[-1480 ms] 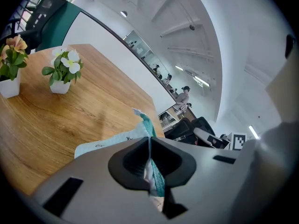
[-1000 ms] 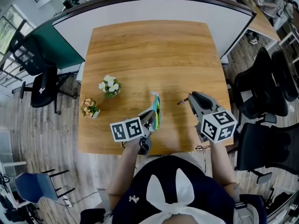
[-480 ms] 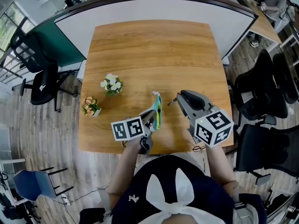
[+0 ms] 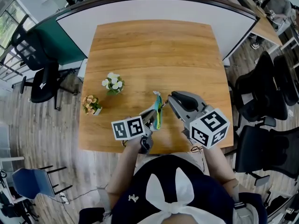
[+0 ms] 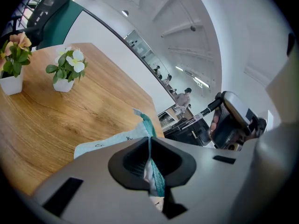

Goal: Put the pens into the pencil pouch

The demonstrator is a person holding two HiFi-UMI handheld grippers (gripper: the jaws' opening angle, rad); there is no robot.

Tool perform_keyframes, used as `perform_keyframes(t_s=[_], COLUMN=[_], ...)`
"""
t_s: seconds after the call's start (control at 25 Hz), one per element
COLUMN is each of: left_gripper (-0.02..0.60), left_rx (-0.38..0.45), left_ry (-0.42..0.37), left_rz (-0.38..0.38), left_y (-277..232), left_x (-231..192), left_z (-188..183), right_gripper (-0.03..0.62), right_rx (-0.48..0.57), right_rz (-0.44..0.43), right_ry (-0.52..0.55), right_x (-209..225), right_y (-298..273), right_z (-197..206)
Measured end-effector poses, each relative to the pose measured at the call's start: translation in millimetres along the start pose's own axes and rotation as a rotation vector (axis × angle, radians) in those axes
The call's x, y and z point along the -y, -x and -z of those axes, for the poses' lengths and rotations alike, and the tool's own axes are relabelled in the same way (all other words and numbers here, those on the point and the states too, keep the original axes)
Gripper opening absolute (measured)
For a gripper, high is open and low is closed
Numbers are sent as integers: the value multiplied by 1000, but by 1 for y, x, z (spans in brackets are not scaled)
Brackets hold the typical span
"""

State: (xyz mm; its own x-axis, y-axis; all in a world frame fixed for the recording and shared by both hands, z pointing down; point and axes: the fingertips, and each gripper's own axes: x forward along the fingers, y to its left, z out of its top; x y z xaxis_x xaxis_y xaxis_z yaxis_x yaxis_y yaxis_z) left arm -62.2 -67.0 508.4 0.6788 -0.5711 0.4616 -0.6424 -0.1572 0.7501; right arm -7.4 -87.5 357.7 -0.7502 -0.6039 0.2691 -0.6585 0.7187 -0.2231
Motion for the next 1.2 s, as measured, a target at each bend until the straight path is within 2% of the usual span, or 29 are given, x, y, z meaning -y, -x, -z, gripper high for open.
perform_keyframes(t_s=[0.28,1.2], left_gripper=[32,32], left_rx=[4,4], left_ry=[3,2], left_rz=[1,14], left_y=[1,-2], left_x=[0,6], left_z=[-1,-1], right_gripper=[63,63], right_rx=[-51,-193], right_rz=[-42,-64], right_ry=[18,-12], right_x=[-11,-12], right_y=[-8,-24], right_z=[16,70])
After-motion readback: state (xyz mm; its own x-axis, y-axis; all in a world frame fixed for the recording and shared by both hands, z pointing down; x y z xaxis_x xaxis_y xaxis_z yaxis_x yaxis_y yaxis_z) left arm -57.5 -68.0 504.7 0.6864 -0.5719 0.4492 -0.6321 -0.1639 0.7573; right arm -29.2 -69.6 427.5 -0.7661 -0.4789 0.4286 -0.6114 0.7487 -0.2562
